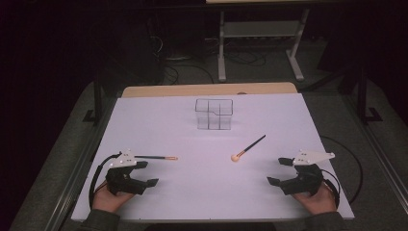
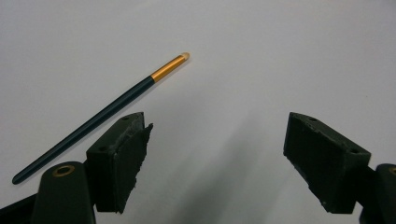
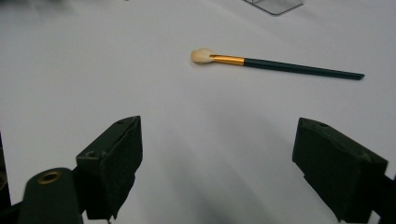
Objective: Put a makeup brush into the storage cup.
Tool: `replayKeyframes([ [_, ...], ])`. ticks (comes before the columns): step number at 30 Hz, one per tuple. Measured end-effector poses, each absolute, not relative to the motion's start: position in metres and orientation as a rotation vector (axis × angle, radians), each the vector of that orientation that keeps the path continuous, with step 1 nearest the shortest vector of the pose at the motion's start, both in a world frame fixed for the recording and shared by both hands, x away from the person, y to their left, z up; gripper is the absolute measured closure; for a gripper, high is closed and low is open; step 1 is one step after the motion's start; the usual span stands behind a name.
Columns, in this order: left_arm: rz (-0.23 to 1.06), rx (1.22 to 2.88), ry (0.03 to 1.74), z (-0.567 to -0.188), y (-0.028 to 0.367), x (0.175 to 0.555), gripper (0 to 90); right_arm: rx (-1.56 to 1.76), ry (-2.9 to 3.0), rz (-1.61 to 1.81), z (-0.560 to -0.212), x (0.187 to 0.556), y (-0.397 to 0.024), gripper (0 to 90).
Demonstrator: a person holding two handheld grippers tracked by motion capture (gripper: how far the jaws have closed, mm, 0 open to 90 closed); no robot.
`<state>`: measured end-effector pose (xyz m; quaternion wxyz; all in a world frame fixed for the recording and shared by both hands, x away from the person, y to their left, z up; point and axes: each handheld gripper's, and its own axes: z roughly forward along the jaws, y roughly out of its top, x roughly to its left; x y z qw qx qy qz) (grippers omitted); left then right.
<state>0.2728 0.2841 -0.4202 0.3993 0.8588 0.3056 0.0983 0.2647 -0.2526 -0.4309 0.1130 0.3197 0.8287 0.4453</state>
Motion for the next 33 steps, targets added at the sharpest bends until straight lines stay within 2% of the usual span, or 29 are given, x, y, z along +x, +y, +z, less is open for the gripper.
replayKeyframes([
  [33, 0.279, 2.173, 0.771, -0.418, 0.287, 0.272, 20.8, 0.888, 2.473, 1.290, -0.431, 0.267, -0.237, 15.1],
])
